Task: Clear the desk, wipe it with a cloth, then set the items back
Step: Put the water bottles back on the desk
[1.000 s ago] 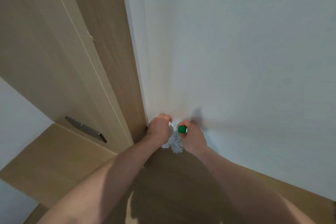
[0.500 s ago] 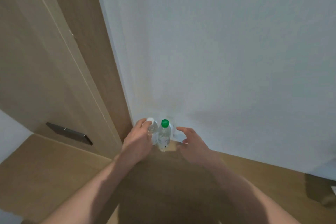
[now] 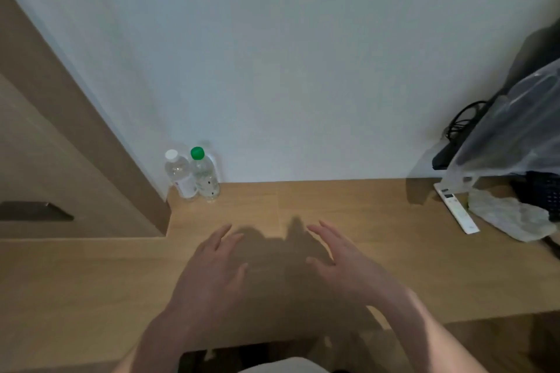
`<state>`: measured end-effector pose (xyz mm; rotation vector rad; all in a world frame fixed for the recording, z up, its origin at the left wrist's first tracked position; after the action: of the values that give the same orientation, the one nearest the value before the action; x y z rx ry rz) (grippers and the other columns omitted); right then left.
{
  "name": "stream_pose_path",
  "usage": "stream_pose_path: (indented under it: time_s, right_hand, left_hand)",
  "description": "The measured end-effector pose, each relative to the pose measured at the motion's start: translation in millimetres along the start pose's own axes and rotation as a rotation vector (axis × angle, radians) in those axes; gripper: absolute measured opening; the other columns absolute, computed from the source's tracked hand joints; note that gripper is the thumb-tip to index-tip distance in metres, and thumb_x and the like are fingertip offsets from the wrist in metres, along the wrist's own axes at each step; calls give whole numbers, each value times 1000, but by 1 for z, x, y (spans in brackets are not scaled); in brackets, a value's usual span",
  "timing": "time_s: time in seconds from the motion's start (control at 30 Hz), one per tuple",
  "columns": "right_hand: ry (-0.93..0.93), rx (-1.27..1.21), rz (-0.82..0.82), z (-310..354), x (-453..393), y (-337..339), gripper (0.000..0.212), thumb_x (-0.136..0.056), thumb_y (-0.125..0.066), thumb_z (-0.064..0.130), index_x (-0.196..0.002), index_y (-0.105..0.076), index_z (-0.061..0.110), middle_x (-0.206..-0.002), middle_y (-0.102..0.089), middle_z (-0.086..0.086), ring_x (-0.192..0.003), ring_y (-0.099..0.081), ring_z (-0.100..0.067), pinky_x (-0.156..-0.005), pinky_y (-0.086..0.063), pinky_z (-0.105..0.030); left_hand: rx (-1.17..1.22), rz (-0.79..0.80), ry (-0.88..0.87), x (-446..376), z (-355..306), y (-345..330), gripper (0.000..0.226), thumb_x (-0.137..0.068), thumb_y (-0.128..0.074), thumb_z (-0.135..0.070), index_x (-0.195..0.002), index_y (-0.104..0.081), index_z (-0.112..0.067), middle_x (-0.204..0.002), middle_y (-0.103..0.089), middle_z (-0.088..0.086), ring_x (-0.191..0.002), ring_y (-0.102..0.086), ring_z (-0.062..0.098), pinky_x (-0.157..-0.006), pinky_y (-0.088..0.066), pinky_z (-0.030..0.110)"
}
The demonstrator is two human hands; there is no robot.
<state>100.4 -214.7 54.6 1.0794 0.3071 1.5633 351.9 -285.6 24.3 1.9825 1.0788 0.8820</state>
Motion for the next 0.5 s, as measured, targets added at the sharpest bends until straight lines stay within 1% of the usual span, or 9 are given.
stream_pose_path:
  time_s: [0.03, 0.1, 0.17, 0.23, 0.27, 0.3, 0.37, 0.43, 0.5]
  right_hand:
    - [-13, -6, -3, -10, 11, 1, 65, -102, -55, 53, -156, -20, 57, -167, -2, 31, -154, -21, -6, -118, -38, -42]
    - [-20, -41, -32, -29, 34, 5, 67, -101, -56, 53, -157, -19, 56, -167, 1, 31, -155, -17, -7, -121, -32, -41]
    - [-41, -89, -65, -49, 60, 13, 68, -101, -57, 51, -158, -20, 54, -167, 1, 31, -155, -14, -3, -123, -27, -38]
    - [-82, -176, -79, -70, 92, 21, 67, -102, -58, 47, -158, -22, 54, -166, 1, 32, -142, -21, 6, -116, -32, -30]
    - [-105, -211, -91, -81, 109, 24, 65, -103, -58, 46, -157, -23, 55, -166, 0, 34, -135, -22, 9, -111, -34, -26]
    - [-129, -229, -105, -95, 128, 27, 64, -103, -57, 46, -156, -23, 57, -165, 0, 35, -131, -23, 10, -109, -33, -25]
    - [-173, -237, -136, -127, 165, 33, 63, -103, -56, 47, -154, -21, 61, -163, 0, 38, -133, -23, 9, -115, -32, -31]
    - [-207, -216, -186, -165, 201, 37, 66, -102, -58, 49, -153, -20, 63, -163, 1, 38, -149, -19, 2, -122, -29, -39]
    - [-257, -195, -227, -208, 240, 39, 67, -101, -58, 50, -154, -20, 61, -166, 1, 35, -157, -11, -5, -126, -26, -45]
  left_hand:
    - [8, 34, -10, 3, -8, -4, 59, -97, -62, -42, -152, -42, -34, -166, -21, -14, -150, -32, 16, -122, -33, 40]
    - [20, 19, -88, 10, -33, -6, 60, -93, -62, -43, -150, -48, -31, -167, -26, -10, -150, -33, 17, -121, -36, 43]
    - [-19, -34, -168, 21, -65, -7, 56, -94, -64, -40, -149, -51, -33, -166, -29, -12, -149, -35, 13, -122, -34, 40]
    - [-81, -36, -218, 31, -99, -15, 57, -98, -63, -43, -151, -44, -39, -166, -23, -18, -148, -34, 8, -124, -26, 35]
    - [-107, -17, -232, 36, -116, -22, 59, -99, -61, -45, -153, -40, -41, -167, -18, -20, -150, -31, 7, -125, -22, 34]
    - [-129, 3, -253, 41, -133, -31, 60, -99, -59, -46, -155, -36, -43, -168, -14, -22, -151, -27, 7, -126, -20, 34]
    - [-155, 36, -300, 53, -167, -52, 63, -99, -58, -47, -156, -31, -45, -168, -8, -24, -155, -18, 6, -128, -19, 37]
    - [-173, 64, -345, 69, -208, -76, 65, -99, -58, -48, -156, -28, -47, -168, -4, -25, -156, -12, 6, -128, -18, 39]
    - [-178, 76, -393, 86, -248, -103, 66, -99, -57, -49, -158, -27, -46, -169, -3, -23, -157, -8, 7, -128, -15, 37]
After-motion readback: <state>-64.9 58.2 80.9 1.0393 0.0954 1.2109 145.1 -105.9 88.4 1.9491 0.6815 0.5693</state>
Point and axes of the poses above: each hand's wrist, its own x-axis away from the middle knuckle, its own y-axis out of the back of the hand, z = x × y, the point moved 4 cm from there along -x, towards the middle knuckle
